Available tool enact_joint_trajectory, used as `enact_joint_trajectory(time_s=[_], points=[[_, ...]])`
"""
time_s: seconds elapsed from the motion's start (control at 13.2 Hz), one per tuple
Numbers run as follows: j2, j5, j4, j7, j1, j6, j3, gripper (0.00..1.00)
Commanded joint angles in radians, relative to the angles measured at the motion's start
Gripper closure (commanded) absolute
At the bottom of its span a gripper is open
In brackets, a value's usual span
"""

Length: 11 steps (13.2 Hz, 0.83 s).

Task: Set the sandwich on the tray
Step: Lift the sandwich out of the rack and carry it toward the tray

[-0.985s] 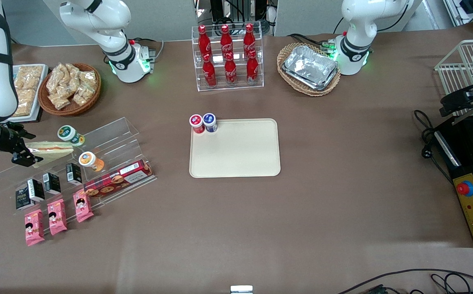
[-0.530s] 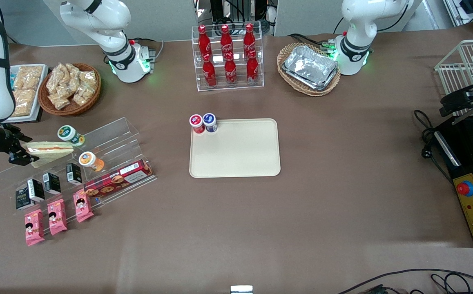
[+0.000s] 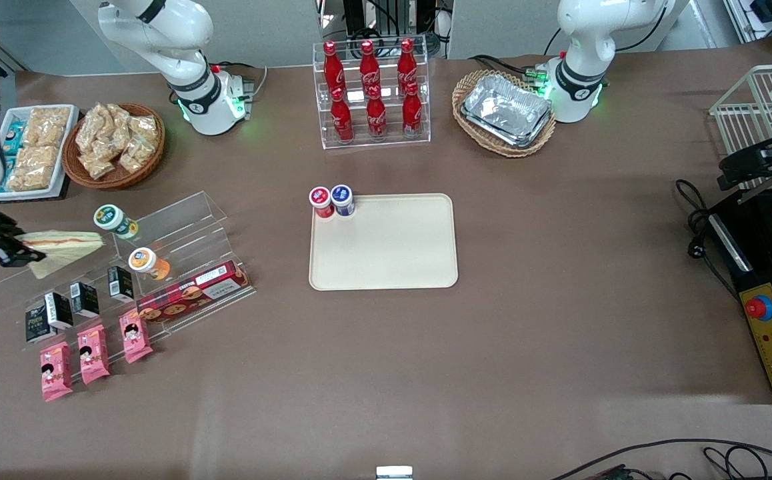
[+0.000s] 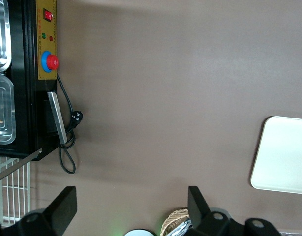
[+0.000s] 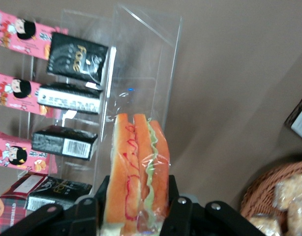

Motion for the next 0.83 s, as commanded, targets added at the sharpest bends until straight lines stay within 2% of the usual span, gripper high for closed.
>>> enact_joint_trajectory(time_s=[0.0, 0.3, 0.53, 0.76], points=[[0.081, 0.008, 0.207, -0.142, -0.042, -0.157, -0.002, 0.53], [0.159, 0.005, 0.422, -0.286, -0.031, -0.335, 0.007, 0.53], [0.162, -0.005, 0.473, -0.474, 0.005, -0.349, 0.029, 0.53], [0.156, -0.009, 0.502, -0.643, 0.096, -0.357, 0.029, 0.53]])
